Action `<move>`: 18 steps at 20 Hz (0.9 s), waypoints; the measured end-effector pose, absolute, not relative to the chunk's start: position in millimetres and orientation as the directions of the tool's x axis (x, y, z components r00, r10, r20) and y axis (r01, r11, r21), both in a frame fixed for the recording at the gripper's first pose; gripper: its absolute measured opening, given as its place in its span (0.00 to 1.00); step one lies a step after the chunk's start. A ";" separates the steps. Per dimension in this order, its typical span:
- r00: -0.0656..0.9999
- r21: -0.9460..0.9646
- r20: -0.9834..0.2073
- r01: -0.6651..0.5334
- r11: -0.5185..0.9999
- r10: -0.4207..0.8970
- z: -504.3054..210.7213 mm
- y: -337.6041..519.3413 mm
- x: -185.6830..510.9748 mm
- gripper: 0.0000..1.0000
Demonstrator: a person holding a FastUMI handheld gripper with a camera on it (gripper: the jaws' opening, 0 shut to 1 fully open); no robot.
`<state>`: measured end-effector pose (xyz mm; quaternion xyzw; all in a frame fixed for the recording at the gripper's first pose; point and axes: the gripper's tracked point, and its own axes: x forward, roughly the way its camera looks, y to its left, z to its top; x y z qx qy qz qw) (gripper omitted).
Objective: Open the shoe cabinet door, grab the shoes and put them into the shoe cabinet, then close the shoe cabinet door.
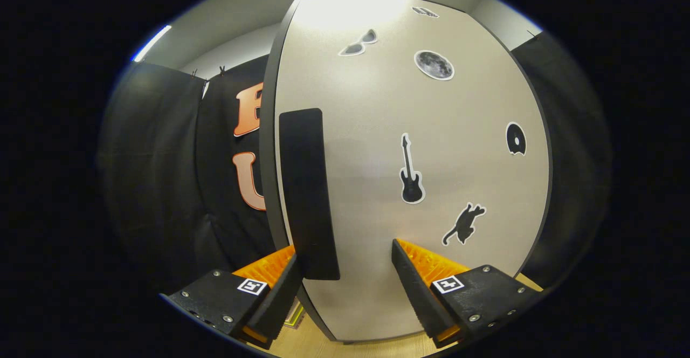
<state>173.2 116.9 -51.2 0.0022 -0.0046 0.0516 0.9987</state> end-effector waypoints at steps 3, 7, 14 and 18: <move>0.996 -0.011 0.008 -0.085 0.996 0.085 -52.0 116.8 174.3 0.95; 0.992 -0.005 -0.033 -0.124 0.992 0.124 -62.5 122.4 156.5 0.96; 0.994 -0.056 -0.009 -0.105 0.993 0.104 -45.7 98.5 82.5 0.96; 0.997 -0.073 -0.010 -0.081 0.994 0.080 -33.5 77.9 34.7 0.96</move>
